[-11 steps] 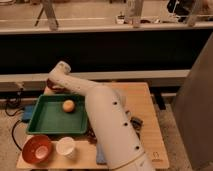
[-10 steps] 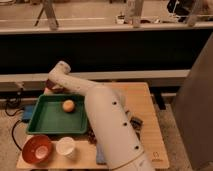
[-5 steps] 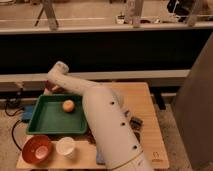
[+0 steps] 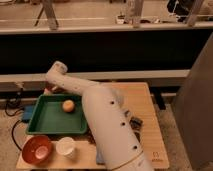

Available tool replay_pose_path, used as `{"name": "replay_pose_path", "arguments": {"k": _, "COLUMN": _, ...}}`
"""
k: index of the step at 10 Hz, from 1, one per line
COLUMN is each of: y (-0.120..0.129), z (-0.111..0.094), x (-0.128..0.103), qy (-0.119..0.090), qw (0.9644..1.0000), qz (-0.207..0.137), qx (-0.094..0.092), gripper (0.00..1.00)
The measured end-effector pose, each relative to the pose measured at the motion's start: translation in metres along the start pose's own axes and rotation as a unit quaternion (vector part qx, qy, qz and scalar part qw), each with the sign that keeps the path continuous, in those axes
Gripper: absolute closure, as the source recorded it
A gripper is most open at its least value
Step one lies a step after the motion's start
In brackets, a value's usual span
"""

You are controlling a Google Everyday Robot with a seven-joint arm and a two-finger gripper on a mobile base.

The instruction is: Place banana in tray

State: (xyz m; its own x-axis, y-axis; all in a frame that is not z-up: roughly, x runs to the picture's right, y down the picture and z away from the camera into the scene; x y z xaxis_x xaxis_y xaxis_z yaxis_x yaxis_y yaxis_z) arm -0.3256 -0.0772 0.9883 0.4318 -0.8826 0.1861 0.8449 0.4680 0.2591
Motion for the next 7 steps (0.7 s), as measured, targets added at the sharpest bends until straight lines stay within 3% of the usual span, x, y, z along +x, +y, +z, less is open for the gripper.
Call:
{"name": "replay_pose_path", "arguments": {"k": 4, "y": -0.037, "z": -0.070, "x": 0.021, "qy": 0.014, "qw": 0.9973, "qz": -0.004, "qx": 0.072, "gripper": 1.00}}
{"name": "replay_pose_path", "arguments": {"k": 7, "y": -0.069, "z": -0.143, "x": 0.037, "qy": 0.031, "qw": 0.9913, "qz": -0.014, "qx": 0.127, "gripper": 1.00}}
